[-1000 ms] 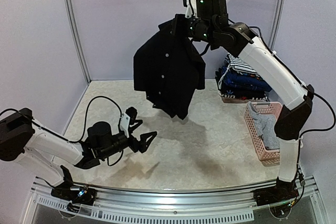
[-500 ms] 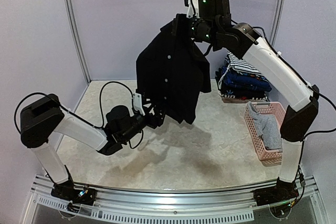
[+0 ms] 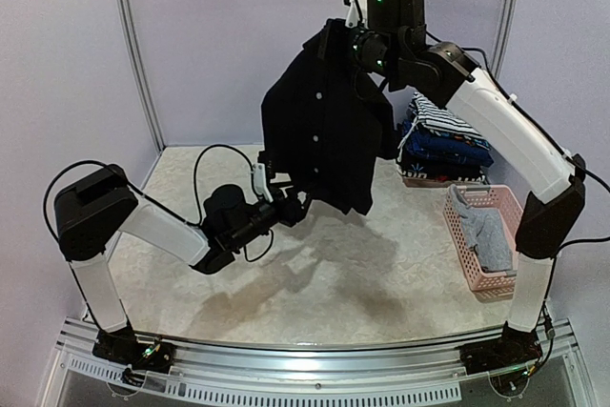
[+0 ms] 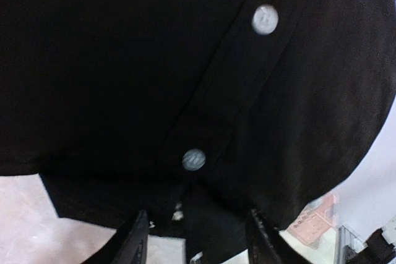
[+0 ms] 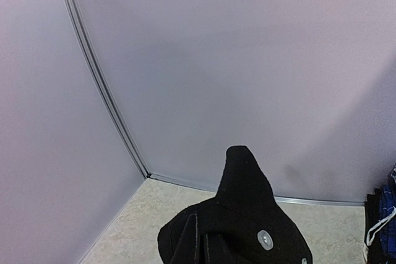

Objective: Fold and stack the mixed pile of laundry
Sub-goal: Place the crumpled shirt at the center of the board, then pick up the crumpled shirt from the center of the board, then adjust the crumpled shirt at the center of the board.

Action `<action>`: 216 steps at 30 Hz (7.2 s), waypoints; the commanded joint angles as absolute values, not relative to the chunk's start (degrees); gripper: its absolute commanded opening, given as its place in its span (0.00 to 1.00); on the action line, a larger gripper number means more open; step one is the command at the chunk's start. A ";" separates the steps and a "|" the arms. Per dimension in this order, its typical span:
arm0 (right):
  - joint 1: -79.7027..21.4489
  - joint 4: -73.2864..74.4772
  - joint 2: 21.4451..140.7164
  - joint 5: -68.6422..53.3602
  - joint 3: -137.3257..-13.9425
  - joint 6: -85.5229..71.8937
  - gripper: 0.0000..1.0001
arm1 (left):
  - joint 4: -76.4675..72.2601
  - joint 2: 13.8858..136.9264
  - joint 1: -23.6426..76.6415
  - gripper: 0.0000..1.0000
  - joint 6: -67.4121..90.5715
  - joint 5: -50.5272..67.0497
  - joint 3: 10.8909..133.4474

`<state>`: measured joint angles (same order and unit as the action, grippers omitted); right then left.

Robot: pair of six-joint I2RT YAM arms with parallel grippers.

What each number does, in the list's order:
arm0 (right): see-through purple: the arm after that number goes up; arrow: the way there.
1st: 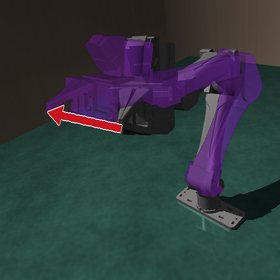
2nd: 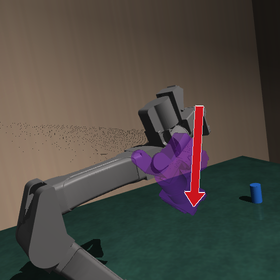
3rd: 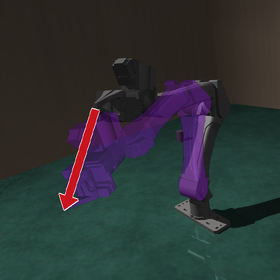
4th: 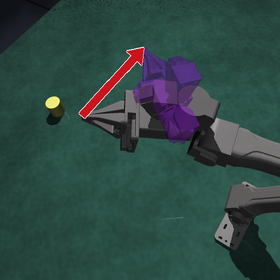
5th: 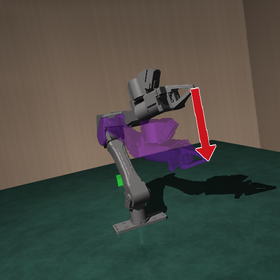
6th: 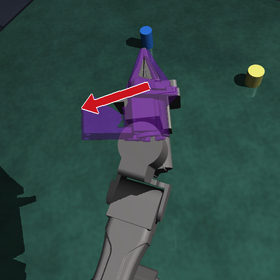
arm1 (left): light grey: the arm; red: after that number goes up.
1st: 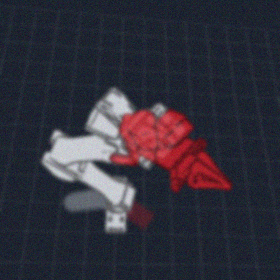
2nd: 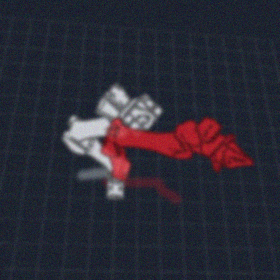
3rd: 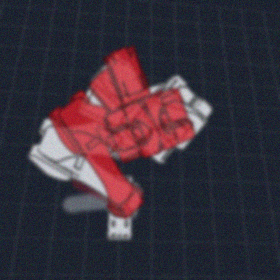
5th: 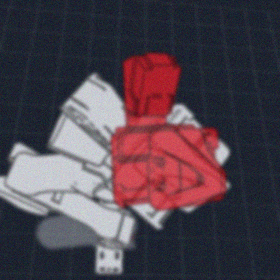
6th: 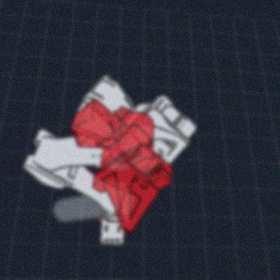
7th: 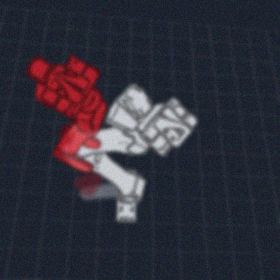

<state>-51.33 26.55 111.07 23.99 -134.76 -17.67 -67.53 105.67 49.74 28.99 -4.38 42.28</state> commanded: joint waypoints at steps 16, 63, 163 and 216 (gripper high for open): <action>-51.61 20.17 109.32 26.90 -132.54 -17.03 0.00 | -72.63 112.69 48.82 0.19 42.49 1.84 45.79; -43.41 33.85 102.63 37.48 -100.91 -22.87 0.44 | 11.73 75.02 47.37 0.12 7.23 -18.46 64.98; -72.75 -1.25 96.85 3.80 -61.46 -17.41 0.81 | 15.63 80.48 55.12 0.73 23.29 -11.78 45.63; -41.64 9.58 89.56 11.23 -49.92 -26.59 0.07 | 36.70 67.23 36.42 0.00 24.77 -24.81 43.19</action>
<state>-44.31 7.77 85.58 13.96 -47.62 -26.50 32.34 66.78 40.97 22.22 -20.08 44.38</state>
